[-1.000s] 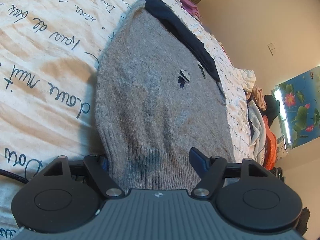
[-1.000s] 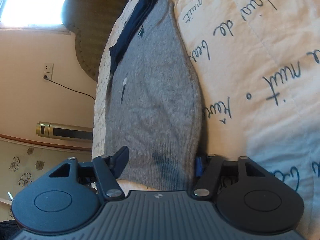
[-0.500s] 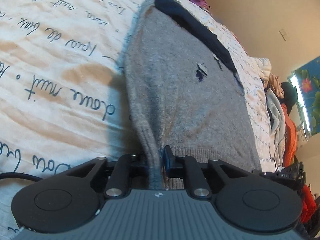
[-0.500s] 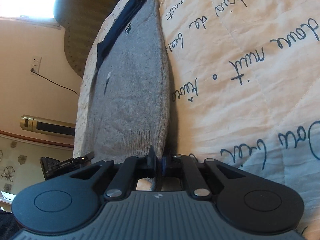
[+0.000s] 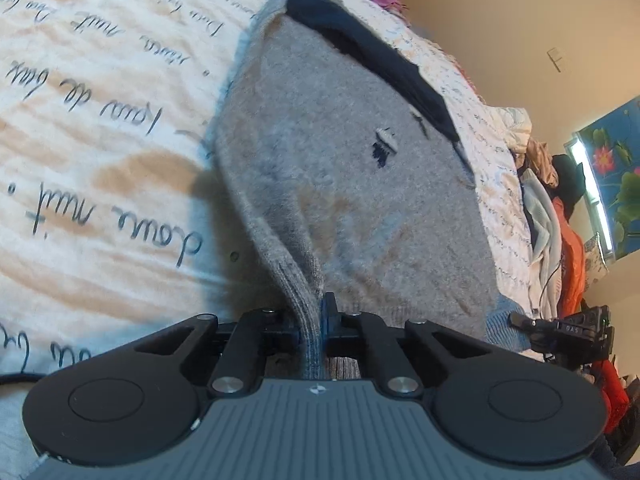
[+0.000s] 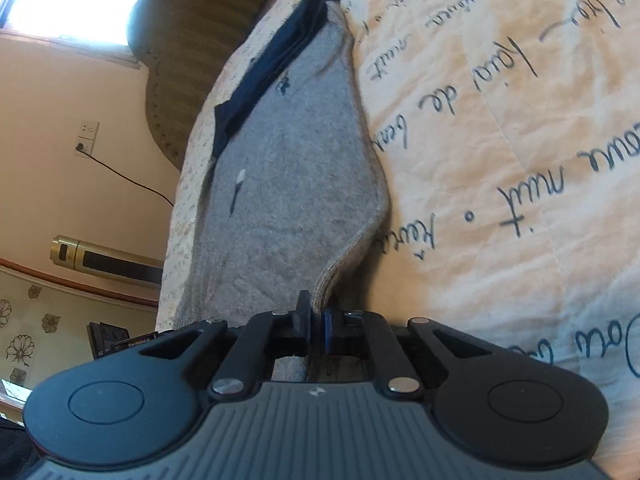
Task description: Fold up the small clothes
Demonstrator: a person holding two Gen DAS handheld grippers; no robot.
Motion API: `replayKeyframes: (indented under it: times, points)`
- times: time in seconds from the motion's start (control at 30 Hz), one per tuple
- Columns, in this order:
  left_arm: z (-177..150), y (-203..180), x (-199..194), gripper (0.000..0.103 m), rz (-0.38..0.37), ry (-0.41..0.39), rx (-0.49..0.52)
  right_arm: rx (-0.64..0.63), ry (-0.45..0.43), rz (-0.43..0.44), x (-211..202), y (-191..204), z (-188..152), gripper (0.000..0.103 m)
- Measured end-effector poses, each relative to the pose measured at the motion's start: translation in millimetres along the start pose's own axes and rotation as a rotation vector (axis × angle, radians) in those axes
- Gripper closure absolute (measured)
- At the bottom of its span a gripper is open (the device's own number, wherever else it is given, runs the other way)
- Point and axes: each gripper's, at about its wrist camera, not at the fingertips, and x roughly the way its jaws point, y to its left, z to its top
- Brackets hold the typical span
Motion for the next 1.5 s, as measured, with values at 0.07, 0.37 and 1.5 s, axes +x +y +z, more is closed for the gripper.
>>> replayKeyframes:
  times: [0.07, 0.37, 1.5]
  points:
    - [10, -5, -4, 0.095, -0.029, -0.020, 0.011, -0.017, -0.023, 0.029, 0, 7, 9, 0.097]
    - [99, -29, -16, 0.095, -0.161, -0.192, -0.006, -0.060, -0.196, 0.223, 5, 33, 80, 0.097]
    - [346, -36, 133, 0.034, 0.275, -0.516, 0.208, 0.049, -0.278, -0.024, 155, -14, 375, 0.073]
